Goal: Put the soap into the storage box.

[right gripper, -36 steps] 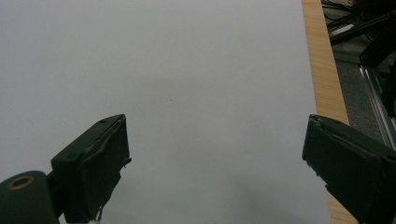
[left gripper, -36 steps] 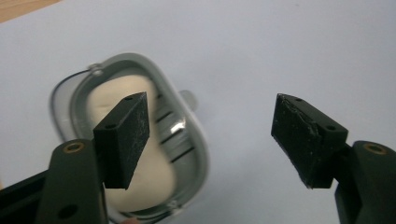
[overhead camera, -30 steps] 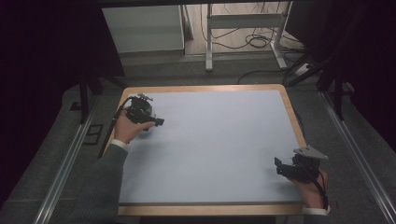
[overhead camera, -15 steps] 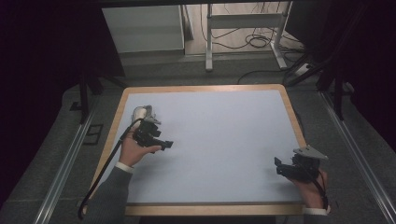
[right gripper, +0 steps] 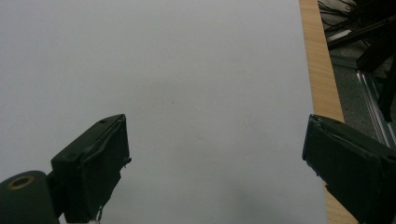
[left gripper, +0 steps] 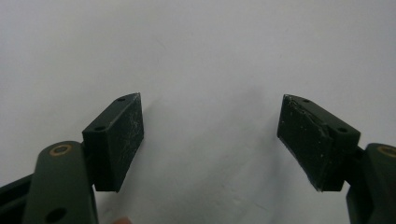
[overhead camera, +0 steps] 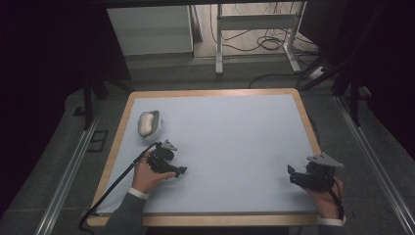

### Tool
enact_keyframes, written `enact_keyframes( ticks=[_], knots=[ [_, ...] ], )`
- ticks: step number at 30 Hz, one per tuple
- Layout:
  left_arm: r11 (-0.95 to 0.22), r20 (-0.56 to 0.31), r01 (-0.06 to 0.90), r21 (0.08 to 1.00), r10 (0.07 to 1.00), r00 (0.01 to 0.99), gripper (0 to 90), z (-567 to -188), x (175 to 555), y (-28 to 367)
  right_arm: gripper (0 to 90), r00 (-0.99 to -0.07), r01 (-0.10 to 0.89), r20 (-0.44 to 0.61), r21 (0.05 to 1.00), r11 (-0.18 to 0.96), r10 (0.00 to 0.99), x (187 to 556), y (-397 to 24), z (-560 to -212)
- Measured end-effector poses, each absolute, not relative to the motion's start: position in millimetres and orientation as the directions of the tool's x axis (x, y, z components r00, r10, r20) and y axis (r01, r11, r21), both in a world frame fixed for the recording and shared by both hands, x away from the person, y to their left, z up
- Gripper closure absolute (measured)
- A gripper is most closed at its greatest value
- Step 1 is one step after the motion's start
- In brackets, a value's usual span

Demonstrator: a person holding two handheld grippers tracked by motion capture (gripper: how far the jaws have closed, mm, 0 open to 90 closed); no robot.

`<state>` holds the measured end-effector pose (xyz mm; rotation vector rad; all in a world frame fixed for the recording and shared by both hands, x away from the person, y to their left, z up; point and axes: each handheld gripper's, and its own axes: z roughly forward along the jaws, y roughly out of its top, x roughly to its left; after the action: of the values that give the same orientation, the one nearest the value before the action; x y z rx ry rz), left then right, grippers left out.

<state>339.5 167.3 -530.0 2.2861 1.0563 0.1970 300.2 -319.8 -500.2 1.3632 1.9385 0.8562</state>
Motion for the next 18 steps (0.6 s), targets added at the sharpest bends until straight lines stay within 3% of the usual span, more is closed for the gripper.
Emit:
enact_keyframes(
  ticks=[18],
  knots=[
    [-0.429, -0.137, 0.630, 0.648, 0.748, 0.650, 24.0, -518, 331, 179, 7.1, -0.284, 0.556, -0.127, 0.786, 0.271, 0.950, 301, -318, -501]
  ],
)
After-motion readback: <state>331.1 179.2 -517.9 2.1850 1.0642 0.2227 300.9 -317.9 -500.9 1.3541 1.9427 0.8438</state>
